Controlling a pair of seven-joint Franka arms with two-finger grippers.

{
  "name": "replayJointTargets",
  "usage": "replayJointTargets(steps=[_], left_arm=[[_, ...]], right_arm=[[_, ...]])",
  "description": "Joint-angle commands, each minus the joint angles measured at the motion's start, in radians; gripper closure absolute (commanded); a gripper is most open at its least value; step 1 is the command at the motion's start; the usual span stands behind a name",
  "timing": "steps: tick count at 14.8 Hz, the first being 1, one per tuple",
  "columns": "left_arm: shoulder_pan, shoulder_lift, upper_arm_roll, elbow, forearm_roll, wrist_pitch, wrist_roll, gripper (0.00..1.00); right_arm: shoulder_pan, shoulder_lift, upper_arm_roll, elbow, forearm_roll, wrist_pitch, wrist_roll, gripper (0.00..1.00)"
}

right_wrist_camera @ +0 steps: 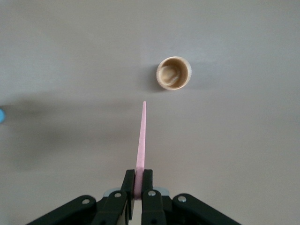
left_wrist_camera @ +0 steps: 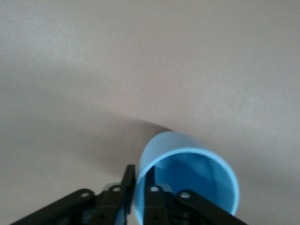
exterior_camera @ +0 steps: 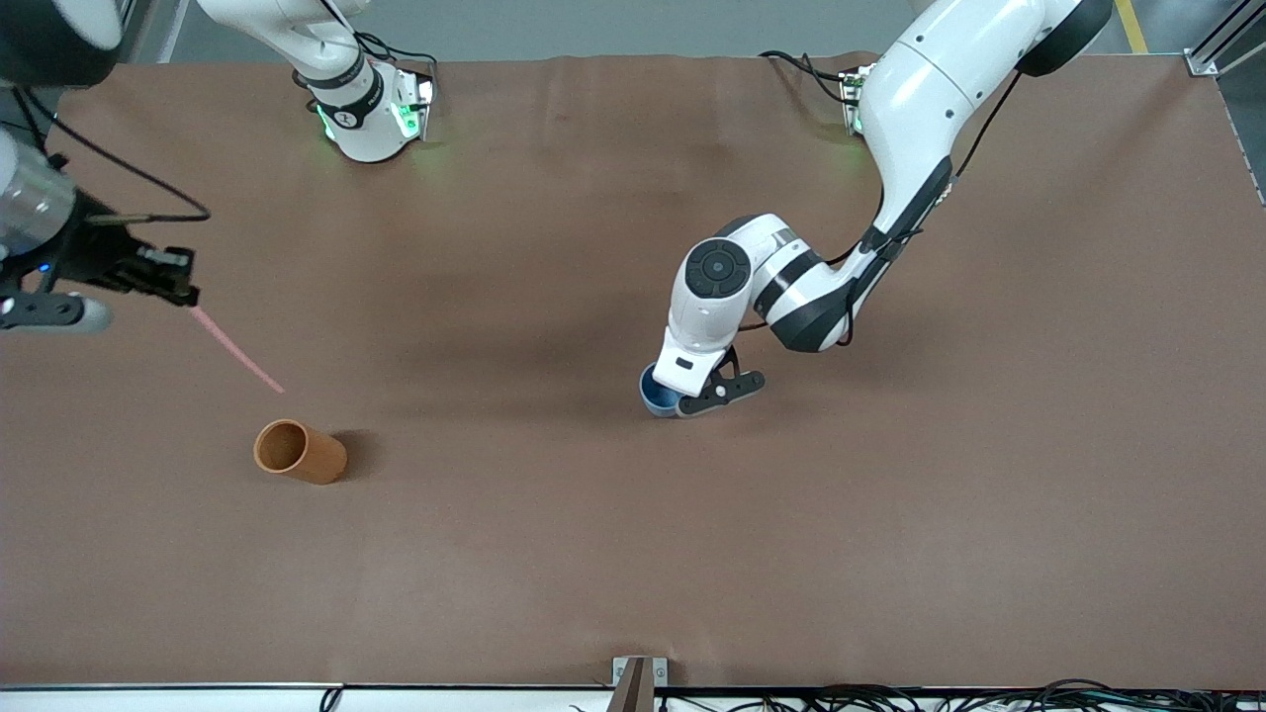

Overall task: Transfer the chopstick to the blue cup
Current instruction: 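Lift the chopstick out of the tan cup while the left gripper carries the cup inward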

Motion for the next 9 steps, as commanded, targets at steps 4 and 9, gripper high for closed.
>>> replayJointTargets(steps=[4, 9], left_arm=[[0.097, -0.185, -0.031, 0.037, -0.033, -0.187, 0.179, 0.0], [0.139, -0.386, 0.208, 0.092, -0.31, -0.372, 0.729, 0.0]], right_arm=[[0.316, 0.043, -0.005, 0.04, -0.001, 0.033, 0.477, 0.96], [0.522, 0.181, -0.005, 0.124, 0.046, 0.245, 0.886, 0.98]])
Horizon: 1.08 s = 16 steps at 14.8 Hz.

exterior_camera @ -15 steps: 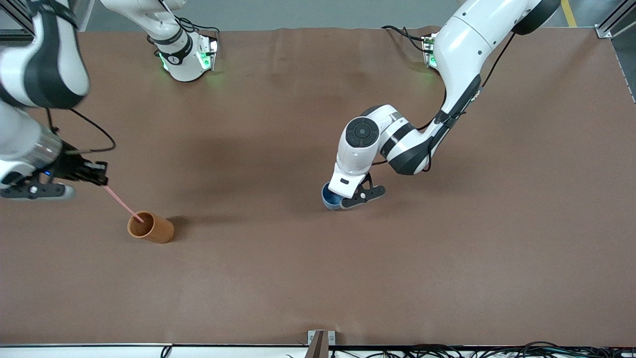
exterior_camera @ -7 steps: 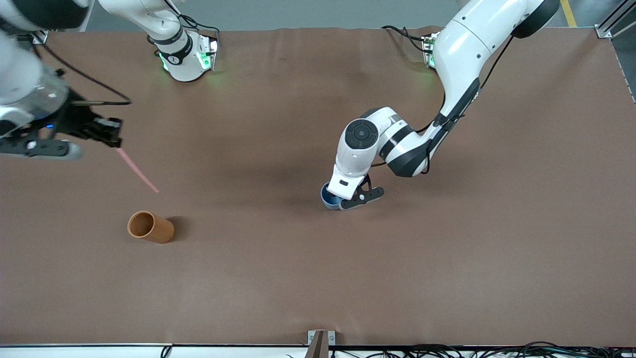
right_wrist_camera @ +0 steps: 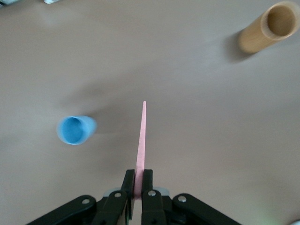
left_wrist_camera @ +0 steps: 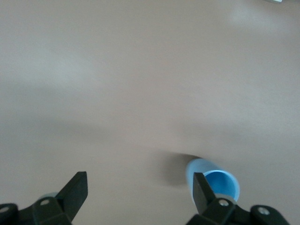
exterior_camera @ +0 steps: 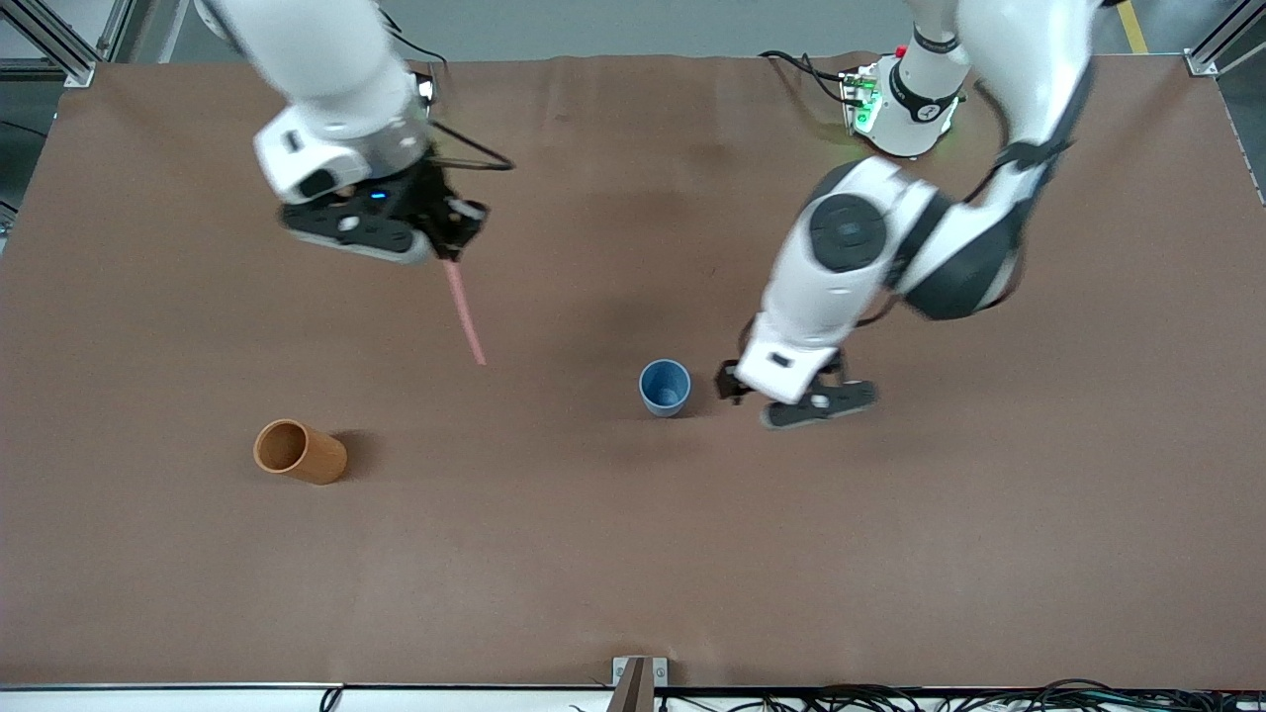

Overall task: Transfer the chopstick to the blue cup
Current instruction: 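Move the chopstick over the blue cup while the left gripper releases and withdraws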

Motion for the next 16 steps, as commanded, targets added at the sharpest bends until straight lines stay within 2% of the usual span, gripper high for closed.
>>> replayJointTargets(steps=[1, 4, 7, 10, 12, 16], left_arm=[[0.002, -0.124, 0.184, -0.016, -0.144, -0.071, 0.329, 0.0], [0.002, -0.218, 0.35, -0.013, -0.223, -0.143, 0.627, 0.0], [0.004, -0.304, 0.427, 0.011, -0.228, -0.252, 0.816, 0.0], [0.025, -0.365, 0.397, 0.04, -0.219, -0.349, 0.816, 0.0], [0.05, -0.399, 0.31, 0.031, -0.219, -0.366, 0.742, 0.0], [0.047, -0.402, 0.319, 0.02, -0.22, -0.406, 0.717, 0.0]], right_arm=[[0.084, 0.138, -0.015, 0.133, 0.062, 0.06, 0.215, 0.98], [0.141, 0.252, -0.015, 0.234, 0.065, 0.097, 0.349, 0.98], [0.163, 0.321, -0.013, 0.259, 0.071, 0.15, 0.357, 0.98], [0.172, 0.362, -0.013, 0.259, 0.088, 0.169, 0.349, 0.98], [0.175, 0.373, -0.013, 0.253, 0.091, 0.213, 0.349, 0.98], [0.175, 0.393, -0.015, 0.248, 0.089, 0.215, 0.337, 0.94]])
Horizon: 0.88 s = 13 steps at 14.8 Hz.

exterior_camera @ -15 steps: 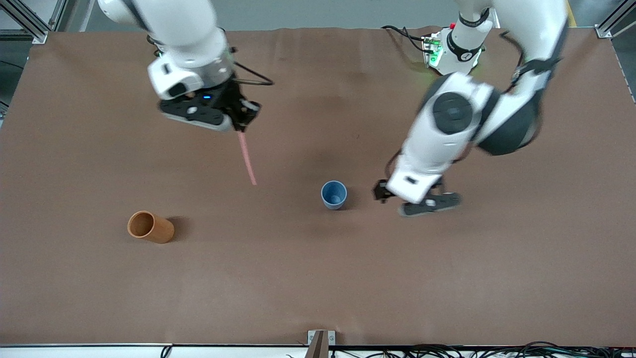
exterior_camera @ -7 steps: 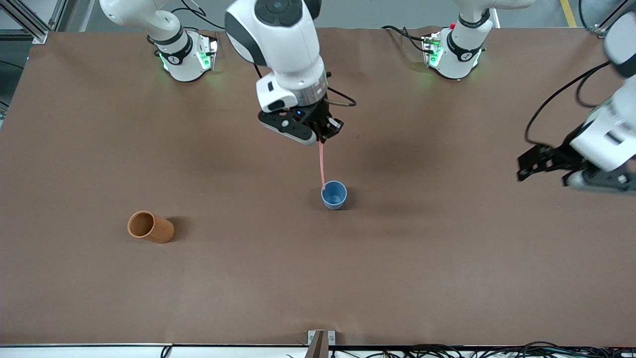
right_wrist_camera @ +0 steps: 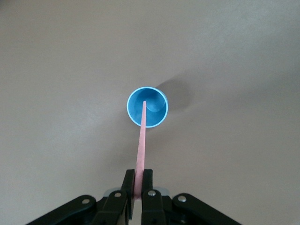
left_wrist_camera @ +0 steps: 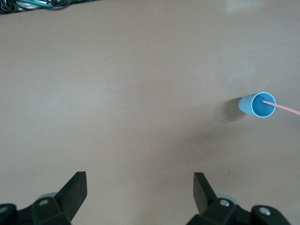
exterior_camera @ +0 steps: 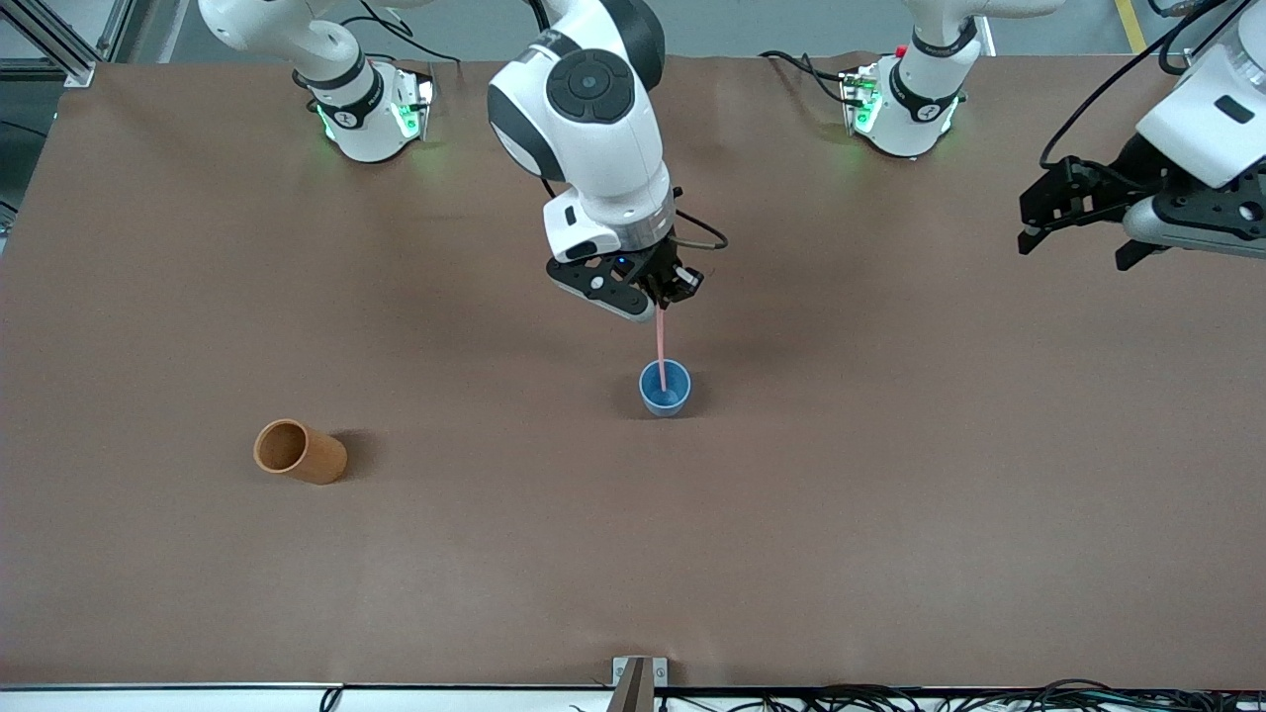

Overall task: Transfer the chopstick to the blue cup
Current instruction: 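Lower the pink chopstick into the blue cup with the right gripper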

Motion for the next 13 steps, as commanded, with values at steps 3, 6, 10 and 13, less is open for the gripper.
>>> replayJointTargets(steps=[3, 6, 10, 13], left_arm=[[0.015, 0.001, 0.01, -0.008, 0.0, -0.008, 0.005, 0.0], [0.02, 0.002, 0.011, -0.007, 0.002, -0.008, 0.012, 0.0], [0.021, 0.011, 0.011, 0.001, -0.002, -0.008, 0.015, 0.0], [0.008, 0.012, 0.056, 0.003, -0.005, -0.008, 0.017, 0.0]], right_arm=[[0.011, 0.014, -0.013, 0.013, 0.012, -0.003, -0.007, 0.82], [0.004, 0.014, -0.013, 0.013, 0.012, -0.003, -0.01, 0.66], [-0.009, 0.011, -0.013, 0.019, 0.014, -0.01, -0.01, 0.58], [-0.065, -0.035, -0.013, 0.016, 0.037, -0.033, -0.03, 0.36]])
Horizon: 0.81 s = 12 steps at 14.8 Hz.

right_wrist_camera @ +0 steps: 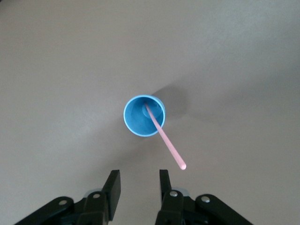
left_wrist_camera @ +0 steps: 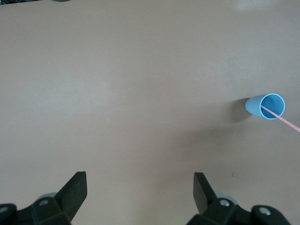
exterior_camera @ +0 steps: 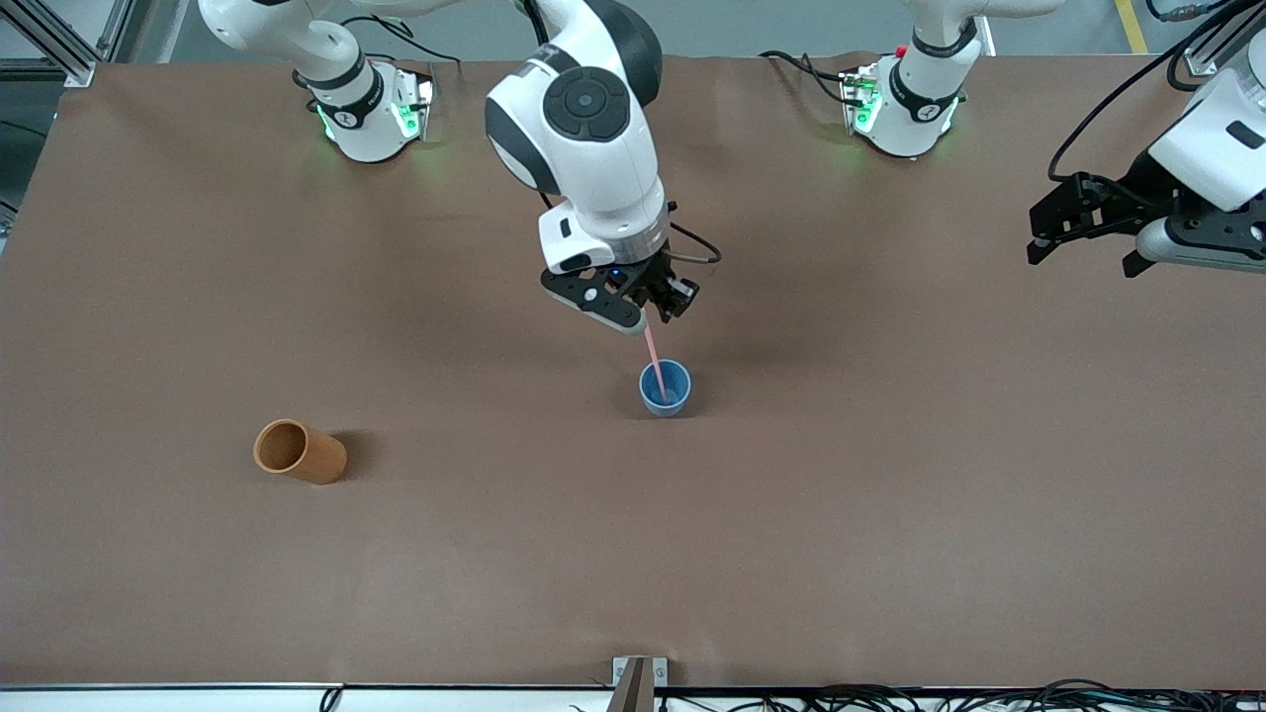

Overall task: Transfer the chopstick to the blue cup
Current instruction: 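Lower the pink chopstick into the blue cup with the right gripper, then open the right gripper and draw it back from the blue cup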

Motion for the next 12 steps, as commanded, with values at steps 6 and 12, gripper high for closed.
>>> replayJointTargets(steps=[6, 12], left_arm=[[0.004, -0.001, 0.029, 0.007, -0.009, -0.008, 0.02, 0.0], [0.005, -0.001, 0.026, 0.006, -0.009, -0.01, 0.019, 0.0]], right_arm=[[-0.262, -0.248, -0.006, -0.078, 0.012, -0.255, -0.428, 0.0], [-0.516, -0.497, -0.006, -0.35, -0.077, -0.252, -0.792, 0.0]])
